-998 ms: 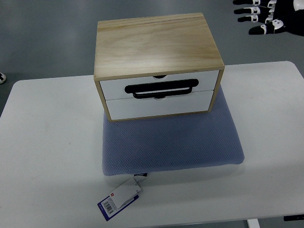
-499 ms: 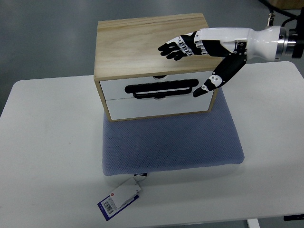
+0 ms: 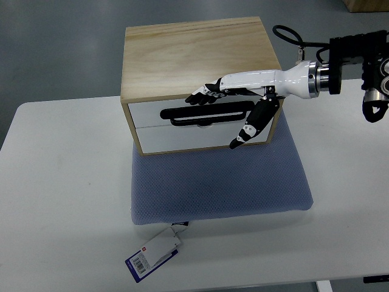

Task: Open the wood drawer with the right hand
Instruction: 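Reach the right hand down to the upper drawer's black handle, then hook the right hand's fingers around the upper drawer handle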

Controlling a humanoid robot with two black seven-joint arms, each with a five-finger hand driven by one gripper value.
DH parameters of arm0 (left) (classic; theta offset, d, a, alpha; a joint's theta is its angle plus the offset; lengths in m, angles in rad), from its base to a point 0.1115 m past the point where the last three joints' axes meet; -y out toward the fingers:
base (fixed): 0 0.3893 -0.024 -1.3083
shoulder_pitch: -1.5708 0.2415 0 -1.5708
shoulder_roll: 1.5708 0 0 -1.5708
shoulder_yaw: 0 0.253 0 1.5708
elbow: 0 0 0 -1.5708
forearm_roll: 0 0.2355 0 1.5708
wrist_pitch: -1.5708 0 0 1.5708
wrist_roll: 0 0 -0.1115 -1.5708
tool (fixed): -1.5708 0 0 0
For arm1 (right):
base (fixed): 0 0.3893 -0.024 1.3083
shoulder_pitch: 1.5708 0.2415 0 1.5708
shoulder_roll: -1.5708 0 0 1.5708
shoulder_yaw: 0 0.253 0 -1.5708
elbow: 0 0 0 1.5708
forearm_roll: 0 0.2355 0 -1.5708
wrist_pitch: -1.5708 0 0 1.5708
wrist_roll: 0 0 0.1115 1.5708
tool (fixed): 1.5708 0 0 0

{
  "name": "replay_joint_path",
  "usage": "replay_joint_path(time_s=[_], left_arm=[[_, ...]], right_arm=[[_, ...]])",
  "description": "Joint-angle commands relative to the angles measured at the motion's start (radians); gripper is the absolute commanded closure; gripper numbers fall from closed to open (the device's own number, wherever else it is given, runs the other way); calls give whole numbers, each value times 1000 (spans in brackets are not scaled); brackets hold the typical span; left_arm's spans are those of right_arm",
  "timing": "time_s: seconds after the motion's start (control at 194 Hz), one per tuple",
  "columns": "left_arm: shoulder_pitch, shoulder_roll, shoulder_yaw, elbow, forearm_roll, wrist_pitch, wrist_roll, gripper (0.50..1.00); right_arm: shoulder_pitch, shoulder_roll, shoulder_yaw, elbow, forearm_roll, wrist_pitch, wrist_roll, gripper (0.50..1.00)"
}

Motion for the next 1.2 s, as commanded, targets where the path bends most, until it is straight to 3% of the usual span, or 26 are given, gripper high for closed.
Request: replay_joint_path(time_s=[0.0, 1.194], left_arm=[[-1, 0, 0, 0, 0, 0, -1, 500], [0, 0, 0, 0, 0, 0, -1, 500]], right_arm=[[3, 21, -13, -35, -20, 0, 0, 562], [-2, 110, -94, -190, -94, 0, 0, 562]])
